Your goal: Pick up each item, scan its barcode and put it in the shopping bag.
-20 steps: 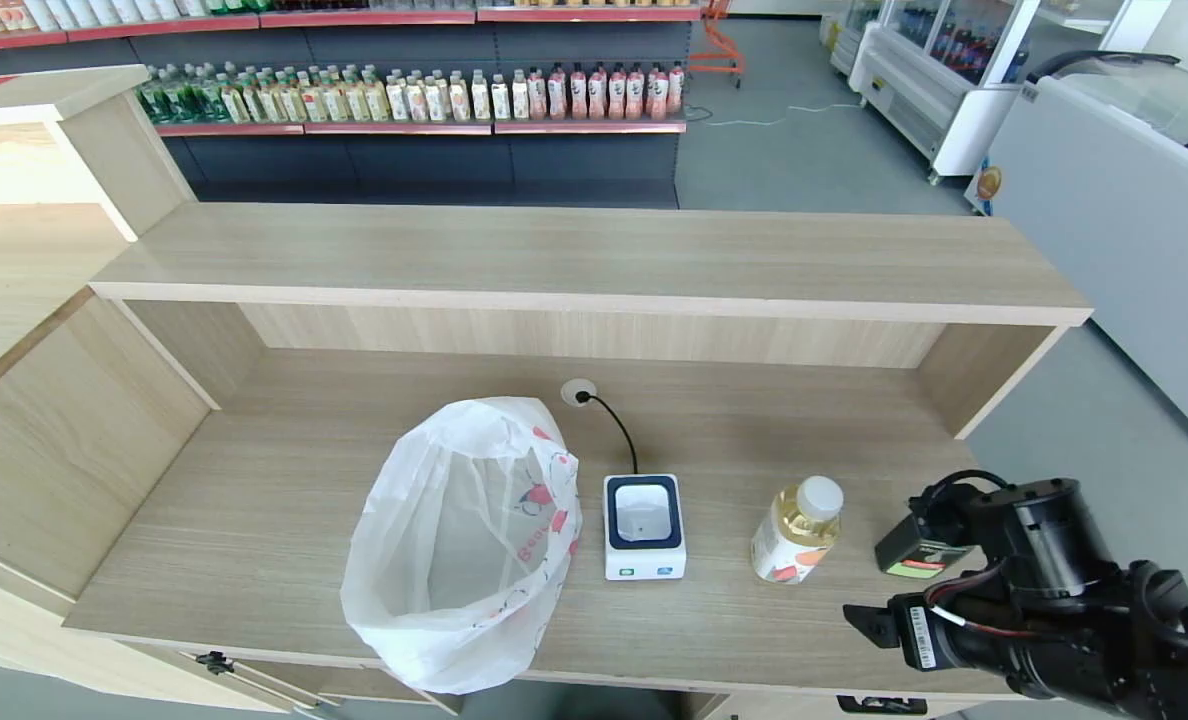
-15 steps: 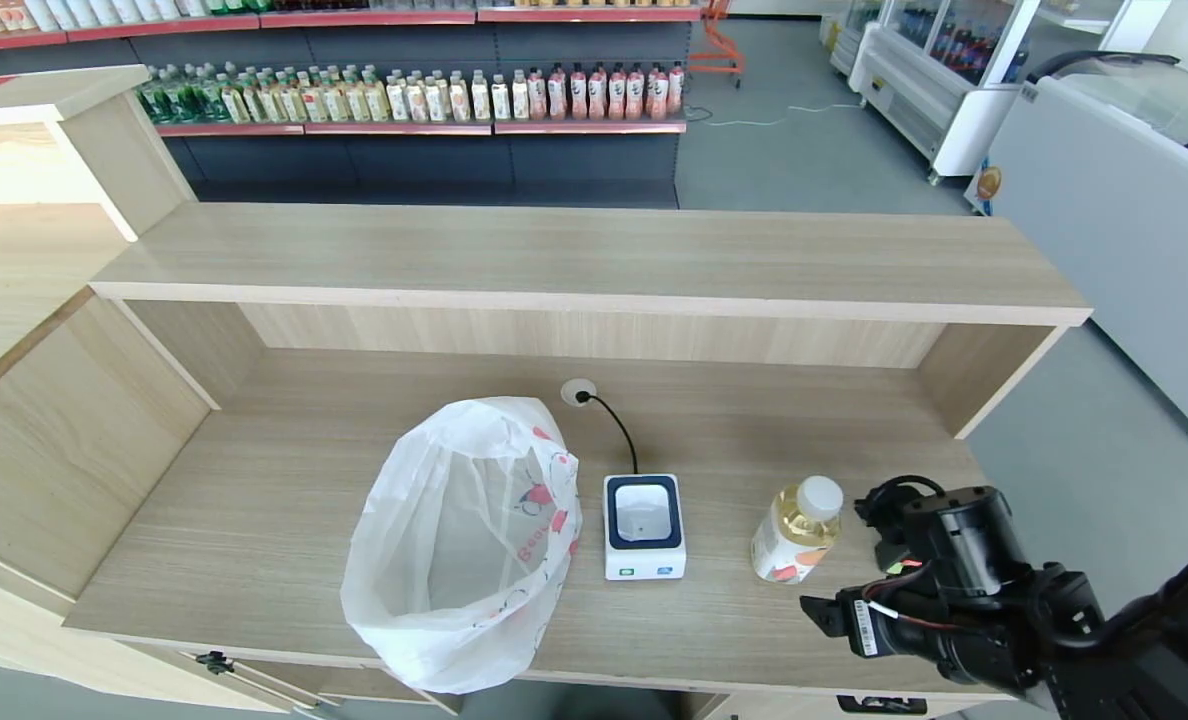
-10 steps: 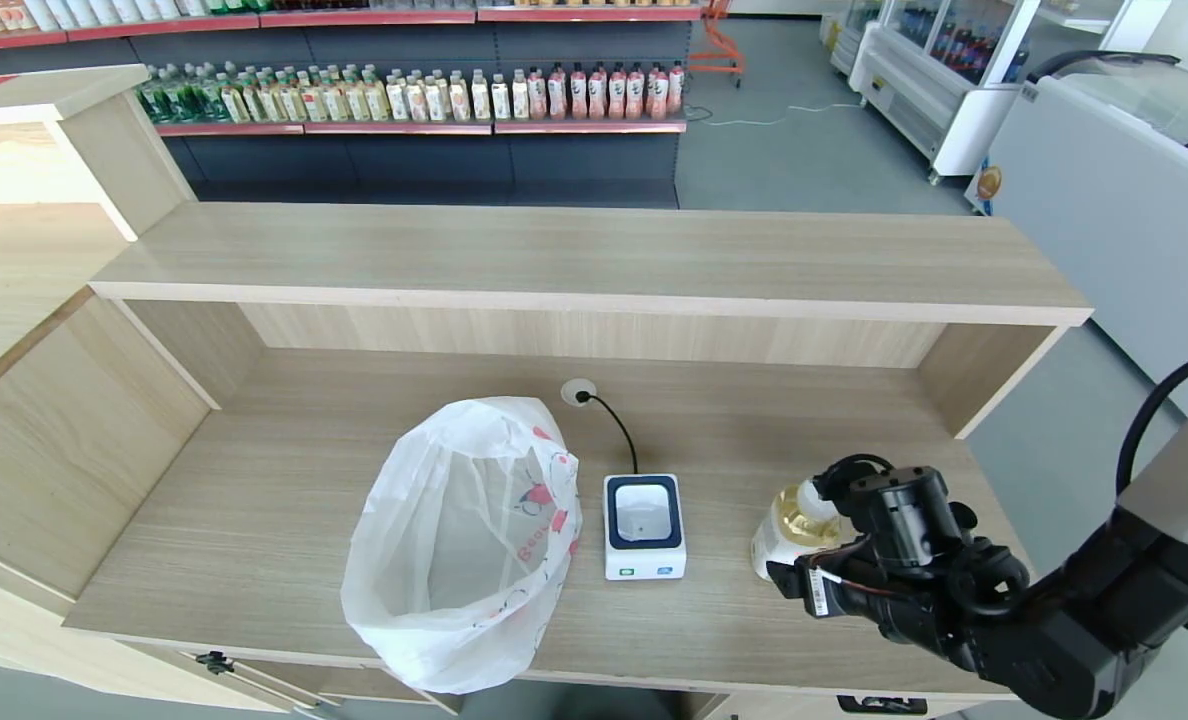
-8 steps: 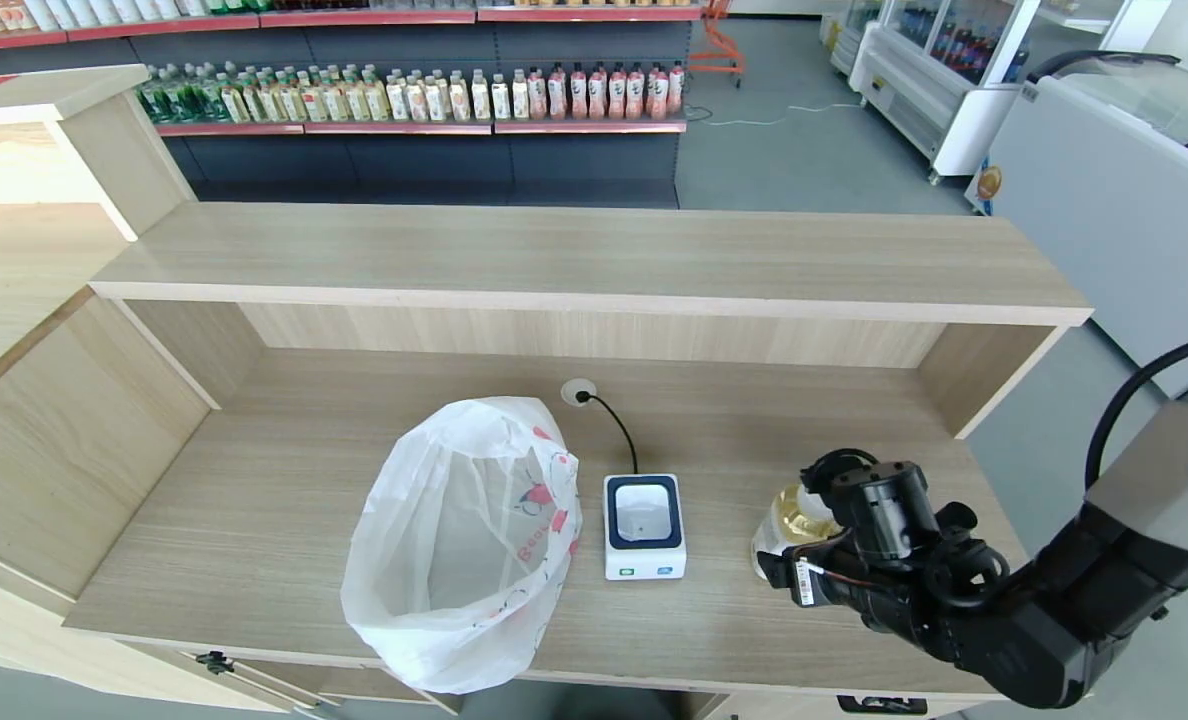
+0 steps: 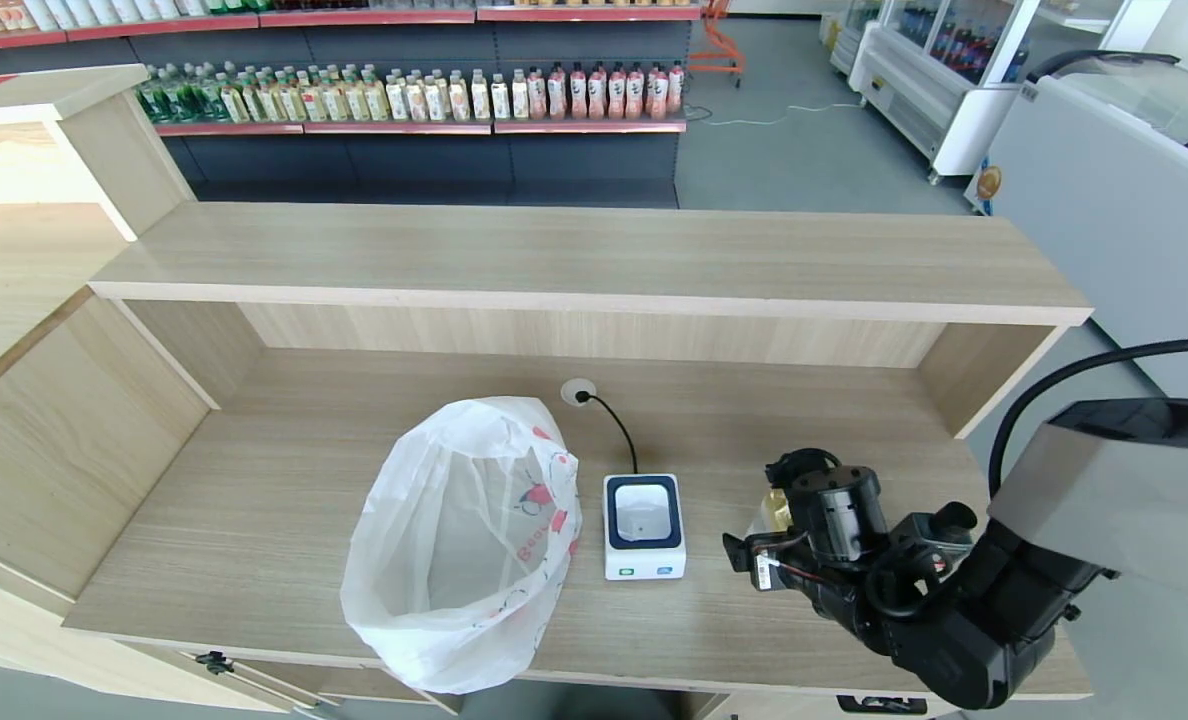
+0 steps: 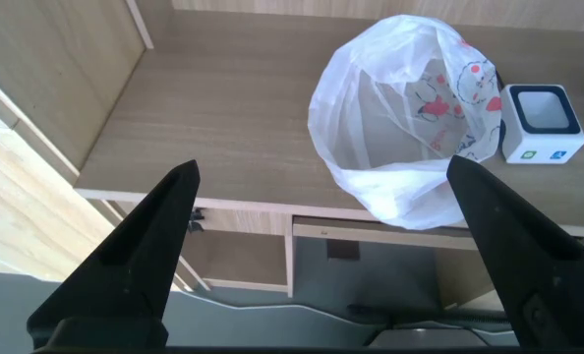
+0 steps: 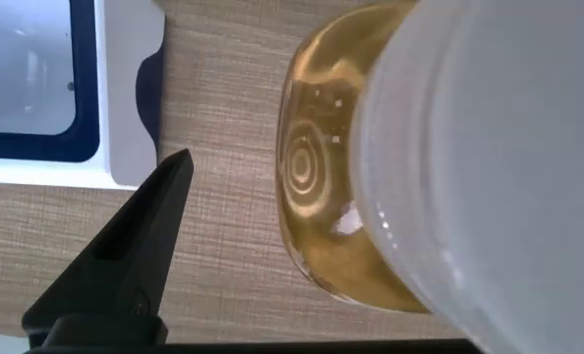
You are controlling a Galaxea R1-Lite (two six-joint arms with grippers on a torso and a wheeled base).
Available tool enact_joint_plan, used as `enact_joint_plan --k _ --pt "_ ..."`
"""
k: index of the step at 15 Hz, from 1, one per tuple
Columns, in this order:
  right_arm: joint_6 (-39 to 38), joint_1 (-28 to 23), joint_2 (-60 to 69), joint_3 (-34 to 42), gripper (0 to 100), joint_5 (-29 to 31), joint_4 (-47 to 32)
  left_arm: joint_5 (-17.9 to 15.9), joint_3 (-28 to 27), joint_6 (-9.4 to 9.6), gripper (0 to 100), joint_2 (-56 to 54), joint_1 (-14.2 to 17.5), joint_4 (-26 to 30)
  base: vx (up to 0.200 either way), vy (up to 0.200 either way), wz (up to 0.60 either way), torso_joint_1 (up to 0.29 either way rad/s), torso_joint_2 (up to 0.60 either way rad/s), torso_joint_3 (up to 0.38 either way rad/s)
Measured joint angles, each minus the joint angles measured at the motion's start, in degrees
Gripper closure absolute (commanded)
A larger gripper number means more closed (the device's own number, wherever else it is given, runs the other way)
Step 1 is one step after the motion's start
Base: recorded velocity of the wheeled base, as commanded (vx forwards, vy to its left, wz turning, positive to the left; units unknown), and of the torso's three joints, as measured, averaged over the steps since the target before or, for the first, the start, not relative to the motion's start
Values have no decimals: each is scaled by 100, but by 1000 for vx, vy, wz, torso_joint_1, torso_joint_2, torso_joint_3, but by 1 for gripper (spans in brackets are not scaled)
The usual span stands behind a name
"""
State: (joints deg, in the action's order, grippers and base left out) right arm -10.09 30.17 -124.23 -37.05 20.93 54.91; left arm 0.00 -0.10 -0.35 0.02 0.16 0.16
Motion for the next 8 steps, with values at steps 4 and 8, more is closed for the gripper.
enact_joint_plan --k 4,8 --pt "0 6 -241 -324 0 162 121 0 0 -2 0 0 0 0 0 0 0 0 0 0" --pt "5 4 -539 -759 0 165 429 0 0 -7 0 0 0 0 0 0 0 0 0 0"
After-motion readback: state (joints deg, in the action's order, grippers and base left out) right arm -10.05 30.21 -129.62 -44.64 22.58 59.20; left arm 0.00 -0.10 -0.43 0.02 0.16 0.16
